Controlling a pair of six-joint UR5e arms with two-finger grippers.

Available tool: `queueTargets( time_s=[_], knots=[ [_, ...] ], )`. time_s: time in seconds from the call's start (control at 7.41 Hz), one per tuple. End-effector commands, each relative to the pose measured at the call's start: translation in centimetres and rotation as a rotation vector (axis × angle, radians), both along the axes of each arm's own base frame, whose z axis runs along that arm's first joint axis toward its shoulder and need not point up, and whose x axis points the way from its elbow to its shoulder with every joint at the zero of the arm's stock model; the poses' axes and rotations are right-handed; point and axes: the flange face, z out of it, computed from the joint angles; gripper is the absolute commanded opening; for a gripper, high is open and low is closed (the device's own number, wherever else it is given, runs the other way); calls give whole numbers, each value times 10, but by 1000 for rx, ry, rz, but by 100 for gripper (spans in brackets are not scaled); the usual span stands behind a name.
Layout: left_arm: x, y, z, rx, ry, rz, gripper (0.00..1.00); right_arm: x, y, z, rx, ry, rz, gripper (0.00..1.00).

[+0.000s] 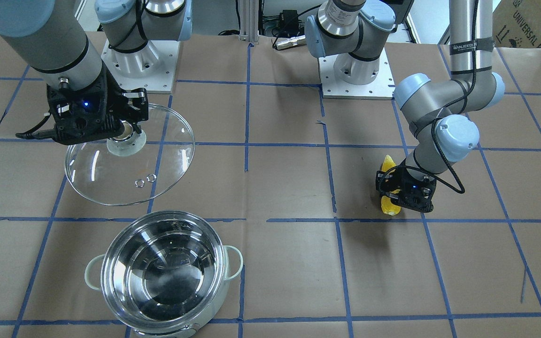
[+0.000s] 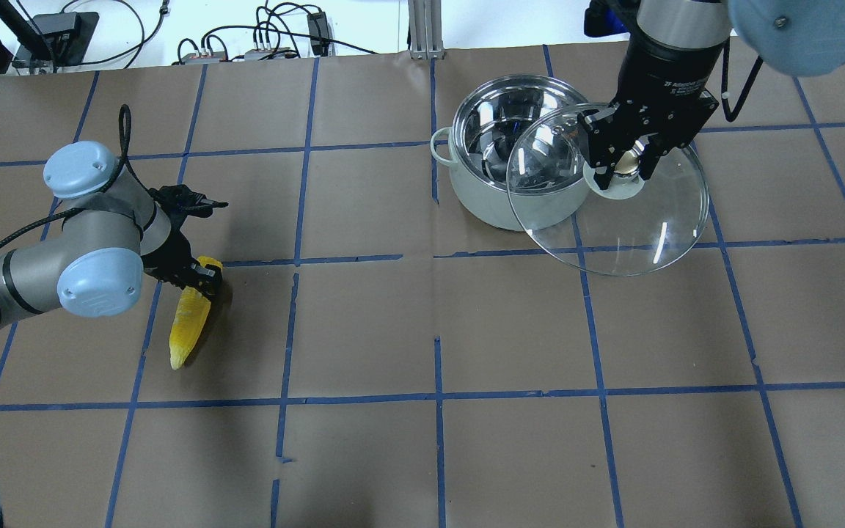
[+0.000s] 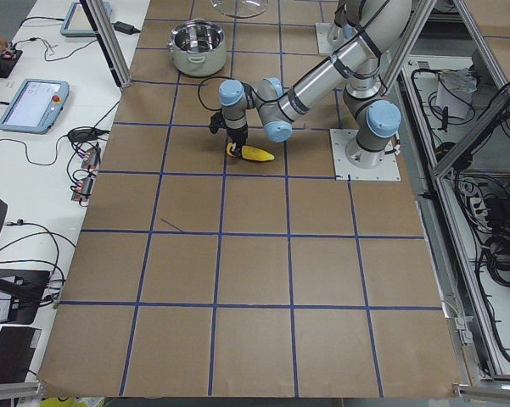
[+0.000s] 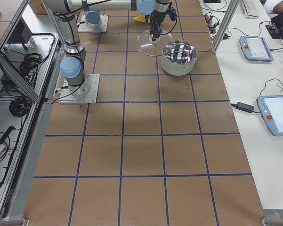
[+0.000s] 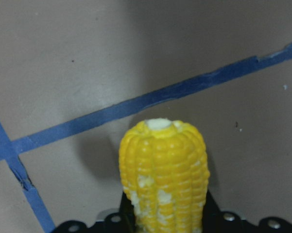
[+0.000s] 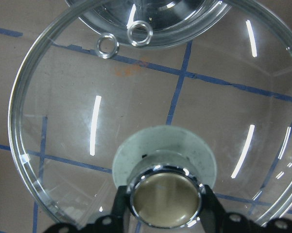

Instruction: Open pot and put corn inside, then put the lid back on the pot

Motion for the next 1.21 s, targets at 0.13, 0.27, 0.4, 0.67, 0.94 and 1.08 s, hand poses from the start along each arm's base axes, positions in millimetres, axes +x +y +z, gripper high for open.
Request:
queueTargets(
  time_s=[0.13,0.27,0.4,0.67,0.94,1.08],
  knots=[
    [-81,-43,74,-70,25,128,20,-1,-1,-1,3,-2,-6,28],
    [-114,-63,97,-103,57,143,20,-1,-1,-1,3,-2,-6,28],
    [-148,-85,112,-131,64,168,20,-1,-1,0,-2,-1,-2,28],
    [-236,-127,145,-196,91,191,20,-1,-2,2,-20,2,-1,28],
    [-310,-168,165,-222,139,231,20,-1,-1,-4,-7,1,2,28],
    [-343,-185,178,-255,162,240,21,-1,4,-11,6,0,2,28]
  ],
)
